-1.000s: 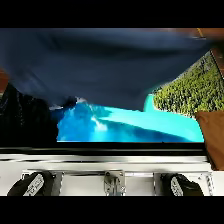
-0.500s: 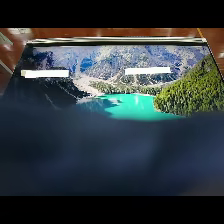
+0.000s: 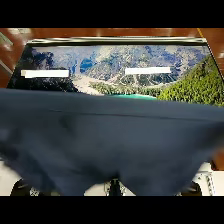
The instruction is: Fold the shirts.
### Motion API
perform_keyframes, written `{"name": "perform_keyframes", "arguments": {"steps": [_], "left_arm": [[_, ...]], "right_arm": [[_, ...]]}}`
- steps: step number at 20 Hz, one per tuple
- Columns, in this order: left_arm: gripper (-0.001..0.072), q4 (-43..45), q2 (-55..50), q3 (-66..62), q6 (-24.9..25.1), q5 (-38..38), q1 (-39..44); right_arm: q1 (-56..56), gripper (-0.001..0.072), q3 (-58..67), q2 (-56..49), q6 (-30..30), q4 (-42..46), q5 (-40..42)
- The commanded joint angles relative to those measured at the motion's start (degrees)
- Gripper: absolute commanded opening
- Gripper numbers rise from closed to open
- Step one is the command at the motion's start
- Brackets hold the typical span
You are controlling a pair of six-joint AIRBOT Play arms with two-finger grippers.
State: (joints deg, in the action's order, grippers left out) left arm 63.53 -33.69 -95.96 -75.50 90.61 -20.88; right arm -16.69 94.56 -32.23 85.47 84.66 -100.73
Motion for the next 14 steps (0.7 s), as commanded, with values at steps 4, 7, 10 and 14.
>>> {"name": "perform_keyframes", "arguments": {"steps": [4,7,10,14], "left_arm": [[0.0035,-4.9,-7.6,30.4,-0.2,-10.8,0.0],[0.0035,-14.4,-17.5,34.3,2.1,-29.1,2.4],[0.0035,-19.5,-28.6,33.9,12.6,-43.9,9.3],[0.0035,-19.5,-38.9,33.8,15.5,-63.9,16.8]], "right_arm": [[0.0,0.0066,-37.9,-4.9,0.0,-9.8,26.2],[0.2,0.0066,-43.1,-15.1,-4.5,-19.6,50.4],[7.3,0.0066,-41.4,-26.9,-13.9,-26.3,70.6],[18.8,0.0067,-40.0,-38.8,-19.5,-25.2,92.3]]}}
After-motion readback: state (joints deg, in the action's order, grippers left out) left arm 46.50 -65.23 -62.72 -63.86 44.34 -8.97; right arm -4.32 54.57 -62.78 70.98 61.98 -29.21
